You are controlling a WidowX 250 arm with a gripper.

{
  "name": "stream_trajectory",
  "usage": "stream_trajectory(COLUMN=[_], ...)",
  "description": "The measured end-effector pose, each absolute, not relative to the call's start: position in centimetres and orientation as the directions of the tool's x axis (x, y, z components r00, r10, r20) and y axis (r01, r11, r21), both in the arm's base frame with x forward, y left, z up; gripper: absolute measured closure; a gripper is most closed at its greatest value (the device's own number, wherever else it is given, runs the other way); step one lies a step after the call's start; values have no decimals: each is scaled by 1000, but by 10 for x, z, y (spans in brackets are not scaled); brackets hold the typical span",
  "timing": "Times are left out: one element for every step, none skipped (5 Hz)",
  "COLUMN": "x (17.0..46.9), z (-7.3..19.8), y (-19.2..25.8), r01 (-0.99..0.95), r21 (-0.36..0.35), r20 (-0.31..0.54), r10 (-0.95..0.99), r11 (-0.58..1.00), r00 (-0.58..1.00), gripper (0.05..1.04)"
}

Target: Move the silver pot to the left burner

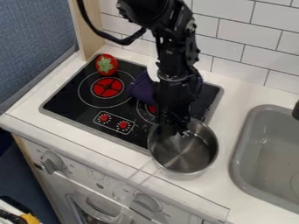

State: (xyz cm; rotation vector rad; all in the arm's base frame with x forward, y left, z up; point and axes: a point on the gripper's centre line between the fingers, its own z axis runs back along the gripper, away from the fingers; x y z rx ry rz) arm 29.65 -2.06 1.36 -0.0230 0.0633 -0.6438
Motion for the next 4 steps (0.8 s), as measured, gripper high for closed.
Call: stream_trajectory(x=[299, 297, 292, 276], z=[26, 38, 57, 71], y=[-21, -15, 9, 31], r01=[550, 419, 173, -58], r21=[-59, -81, -71, -39], r20=[-90, -146, -137, -153], r10=[-553, -426, -181, 52], r11=[833, 904, 982, 998], r00=[828, 893, 974, 987], gripper=[1009, 1009, 1009, 1009])
